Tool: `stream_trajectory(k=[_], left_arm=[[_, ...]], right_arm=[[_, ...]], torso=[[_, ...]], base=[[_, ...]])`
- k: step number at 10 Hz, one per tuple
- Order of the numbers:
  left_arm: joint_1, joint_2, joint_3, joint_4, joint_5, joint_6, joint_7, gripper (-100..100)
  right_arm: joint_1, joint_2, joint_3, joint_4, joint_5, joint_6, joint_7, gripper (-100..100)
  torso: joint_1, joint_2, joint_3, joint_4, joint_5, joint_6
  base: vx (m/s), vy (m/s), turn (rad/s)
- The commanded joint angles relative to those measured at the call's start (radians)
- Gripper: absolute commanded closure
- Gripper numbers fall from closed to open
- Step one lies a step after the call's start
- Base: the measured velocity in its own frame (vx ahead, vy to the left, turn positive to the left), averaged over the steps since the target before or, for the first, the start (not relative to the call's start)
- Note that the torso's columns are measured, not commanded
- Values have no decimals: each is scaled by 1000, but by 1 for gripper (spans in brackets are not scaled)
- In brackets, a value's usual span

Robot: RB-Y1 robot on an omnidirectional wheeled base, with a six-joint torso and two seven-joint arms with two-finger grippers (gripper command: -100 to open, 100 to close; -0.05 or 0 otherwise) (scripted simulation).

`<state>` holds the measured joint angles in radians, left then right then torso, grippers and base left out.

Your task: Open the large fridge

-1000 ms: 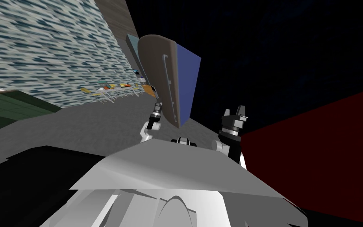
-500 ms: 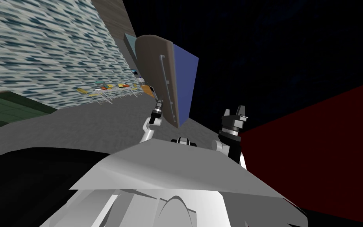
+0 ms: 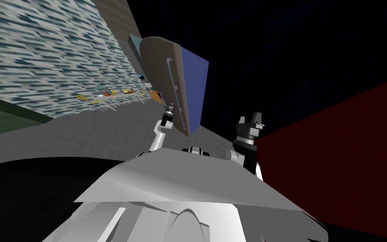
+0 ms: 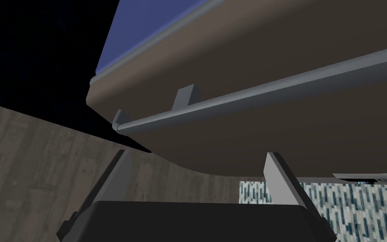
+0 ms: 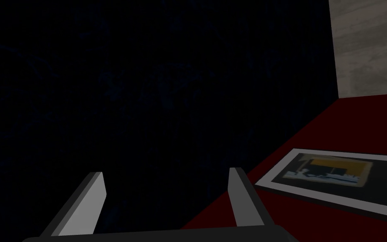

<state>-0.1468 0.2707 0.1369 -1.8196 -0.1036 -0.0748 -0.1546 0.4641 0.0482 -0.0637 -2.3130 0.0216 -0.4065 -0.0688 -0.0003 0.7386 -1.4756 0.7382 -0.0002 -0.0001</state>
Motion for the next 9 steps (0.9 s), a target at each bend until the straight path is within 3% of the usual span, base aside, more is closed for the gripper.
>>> stream_trajectory(k=[1, 3, 4, 5, 6, 7, 8, 9], left_arm=[[-74, 17, 7, 58, -2, 53, -22, -100], [-117, 17, 7, 63, -2, 53, -22, -100], [-157, 34, 13, 104, -3, 102, -39, -100], [-187, 34, 13, 112, -3, 102, -39, -100], [-193, 34, 13, 112, -3, 102, -39, -100], [-237, 51, 19, 162, -4, 143, -55, -100], [-270, 51, 19, 162, -4, 152, -55, -100], [-304, 70, 24, 205, -4, 195, -71, -100]], right_arm=[[0, 0, 0, 0, 0, 0, 0, 0], [0, 0, 0, 0, 0, 0, 0, 0], [0, 0, 0, 0, 0, 0, 0, 0], [0, 0, 0, 0, 0, 0, 0, 0], [0, 0, 0, 0, 0, 0, 0, 0], [0, 0, 0, 0, 0, 0, 0, 0], [0, 0, 0, 0, 0, 0, 0, 0], [0, 0, 0, 0, 0, 0, 0, 0]], torso=[[2, 0, 0, 0, 1, 0], [0, -1, -1, 0, 0, 0], [1, -1, 0, 0, 0, 0], [0, 0, 0, 0, 0, 0], [0, 0, 0, 0, 0, 0], [1, -1, 0, 0, 0, 0], [-1, -1, -1, 0, 0, 0], [-1, -1, -1, 0, 0, 0]], base=[[0, -38, -45], [1, -29, -13], [-7, -40, -38], [-4, -39, -22], [0, -19, -1], [6, -47, -41], [5, -48, -17], [0, -57, -27]])
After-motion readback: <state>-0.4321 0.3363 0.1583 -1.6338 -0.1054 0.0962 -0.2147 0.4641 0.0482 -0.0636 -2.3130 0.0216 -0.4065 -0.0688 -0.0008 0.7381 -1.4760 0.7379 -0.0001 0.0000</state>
